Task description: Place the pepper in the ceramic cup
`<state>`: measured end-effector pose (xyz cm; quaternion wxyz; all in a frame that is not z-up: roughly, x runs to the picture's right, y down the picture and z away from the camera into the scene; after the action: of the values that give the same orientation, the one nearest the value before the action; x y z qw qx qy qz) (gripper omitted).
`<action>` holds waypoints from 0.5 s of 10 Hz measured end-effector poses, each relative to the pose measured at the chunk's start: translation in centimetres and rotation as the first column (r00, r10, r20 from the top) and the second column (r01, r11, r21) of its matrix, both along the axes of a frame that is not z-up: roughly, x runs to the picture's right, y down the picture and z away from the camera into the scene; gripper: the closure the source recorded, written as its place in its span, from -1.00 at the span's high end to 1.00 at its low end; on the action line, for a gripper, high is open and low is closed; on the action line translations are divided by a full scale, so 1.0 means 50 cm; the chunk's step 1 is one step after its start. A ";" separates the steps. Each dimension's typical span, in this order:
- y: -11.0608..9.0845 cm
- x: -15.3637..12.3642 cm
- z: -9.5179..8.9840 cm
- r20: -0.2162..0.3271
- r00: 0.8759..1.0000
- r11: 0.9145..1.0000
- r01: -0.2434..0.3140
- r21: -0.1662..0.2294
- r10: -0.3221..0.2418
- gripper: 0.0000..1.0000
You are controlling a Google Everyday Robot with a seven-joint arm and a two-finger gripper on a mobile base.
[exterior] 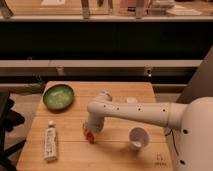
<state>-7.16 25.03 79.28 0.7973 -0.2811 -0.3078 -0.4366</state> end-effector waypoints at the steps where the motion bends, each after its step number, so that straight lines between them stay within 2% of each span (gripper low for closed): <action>1: -0.001 -0.001 0.000 0.000 1.000 1.000 -0.003 0.001 0.003 -1.00; 5: -0.025 0.005 -0.005 -0.008 1.000 1.000 -0.022 0.017 0.022 -1.00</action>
<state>-6.92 23.76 79.00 0.8056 -0.2729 -0.3039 -0.4292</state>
